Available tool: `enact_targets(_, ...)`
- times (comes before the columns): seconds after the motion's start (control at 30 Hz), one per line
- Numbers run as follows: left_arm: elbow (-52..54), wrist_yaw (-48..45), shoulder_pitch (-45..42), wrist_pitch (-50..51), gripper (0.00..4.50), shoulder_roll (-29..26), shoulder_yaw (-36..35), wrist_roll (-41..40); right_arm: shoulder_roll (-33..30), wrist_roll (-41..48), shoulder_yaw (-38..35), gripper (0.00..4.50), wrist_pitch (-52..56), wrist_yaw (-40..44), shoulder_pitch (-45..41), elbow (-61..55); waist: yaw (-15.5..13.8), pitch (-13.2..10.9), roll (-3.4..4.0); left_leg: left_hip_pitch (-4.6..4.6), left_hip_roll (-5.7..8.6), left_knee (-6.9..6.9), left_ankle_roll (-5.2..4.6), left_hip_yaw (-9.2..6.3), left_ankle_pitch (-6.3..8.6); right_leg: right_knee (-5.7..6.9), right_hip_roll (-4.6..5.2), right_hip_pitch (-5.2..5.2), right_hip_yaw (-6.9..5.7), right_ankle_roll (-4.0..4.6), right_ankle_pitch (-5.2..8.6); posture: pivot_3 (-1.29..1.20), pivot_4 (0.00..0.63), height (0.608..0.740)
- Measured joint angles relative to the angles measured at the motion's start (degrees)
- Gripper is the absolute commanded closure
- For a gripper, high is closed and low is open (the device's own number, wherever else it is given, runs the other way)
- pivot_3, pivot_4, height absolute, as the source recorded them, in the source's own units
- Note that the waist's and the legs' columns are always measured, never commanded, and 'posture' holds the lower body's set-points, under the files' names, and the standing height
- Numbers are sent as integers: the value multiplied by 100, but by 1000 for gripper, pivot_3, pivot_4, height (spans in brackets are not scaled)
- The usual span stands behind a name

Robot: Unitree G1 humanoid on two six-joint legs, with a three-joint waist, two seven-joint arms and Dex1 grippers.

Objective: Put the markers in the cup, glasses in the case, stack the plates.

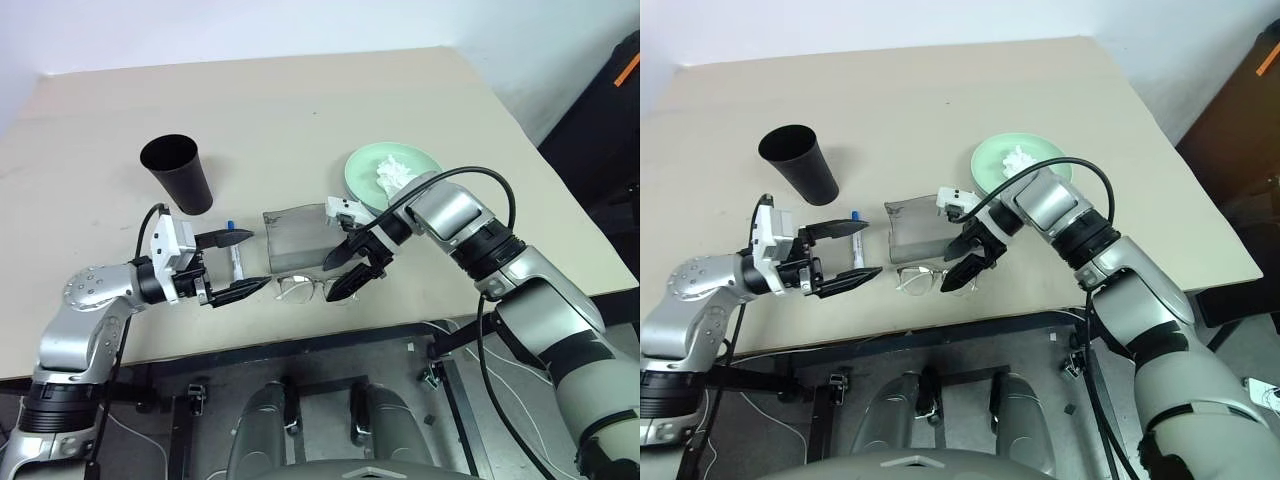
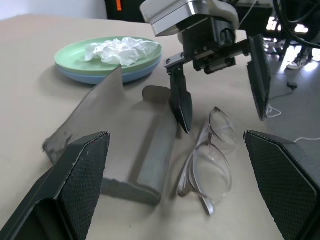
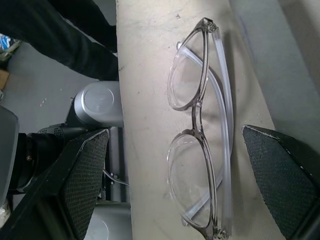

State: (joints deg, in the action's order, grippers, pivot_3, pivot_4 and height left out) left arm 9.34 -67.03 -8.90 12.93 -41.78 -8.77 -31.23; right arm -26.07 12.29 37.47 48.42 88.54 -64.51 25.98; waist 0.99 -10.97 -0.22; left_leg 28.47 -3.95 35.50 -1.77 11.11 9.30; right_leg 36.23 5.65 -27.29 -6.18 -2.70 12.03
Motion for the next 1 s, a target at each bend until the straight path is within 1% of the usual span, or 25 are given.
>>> enact_targets(0.1,-20,-130,90,-85,0,-192,-132,3,74,-85,0,15,-76,73,-20,104,6,1,-2,-8,0,-14,15,4,-9,-3,18,-35,-2,3,-2,0,150,715)
enact_targets(0.17,-20,-180,117,-110,0,-270,-165,5,103,-135,0,15,-120,112,-23,147,17,1,-2,-7,0,-15,16,-4,-9,-4,19,-33,-4,5,-3,0,150,715)
enact_targets(0.37,-16,-201,176,-108,0,-272,-169,2,252,-288,0,15,-148,254,-92,333,18,1,-2,-6,0,-27,16,13,-9,-3,18,-27,-6,8,-9,0,150,715)
enact_targets(0.6,-3,-156,250,-109,0,-272,-173,2,296,-397,0,15,-196,348,-94,353,20,1,-2,-5,-1,-26,19,10,-11,-4,20,-44,-5,9,-9,0,150,715)
enact_targets(0.7,8,-134,257,-109,0,-272,-184,2,337,-483,10,568,-266,352,-93,365,19,1,-2,-5,-2,-27,19,11,-11,-4,19,-44,-5,9,-10,0,150,715)
enact_targets(0.77,35,-112,267,-109,0,-271,-196,2,364,-534,23,1248,-289,350,-92,367,19,1,-2,-4,-2,-31,19,12,-11,-4,18,-45,-5,9,-9,0,150,715)
enact_targets(0.8,46,-97,274,-109,0,-271,-211,2,383,-550,25,1472,-311,350,-92,367,19,1,-2,-4,-2,-31,19,12,-11,-4,18,-47,-5,9,-9,0,150,715)
enact_targets(0.9,57,-54,315,-109,0,-271,-229,2,448,-607,25,2451,-330,342,-91,367,19,1,-2,-4,-1,-31,20,12,-12,-6,18,-48,-5,9,-9,0,150,715)
enact_targets(1.0,96,-27,355,-107,0,-271,-230,2,485,-653,25,2451,-332,320,-90,367,21,1,-2,-3,-1,-29,20,13,-12,-7,19,-48,-5,9,-10,0,150,715)
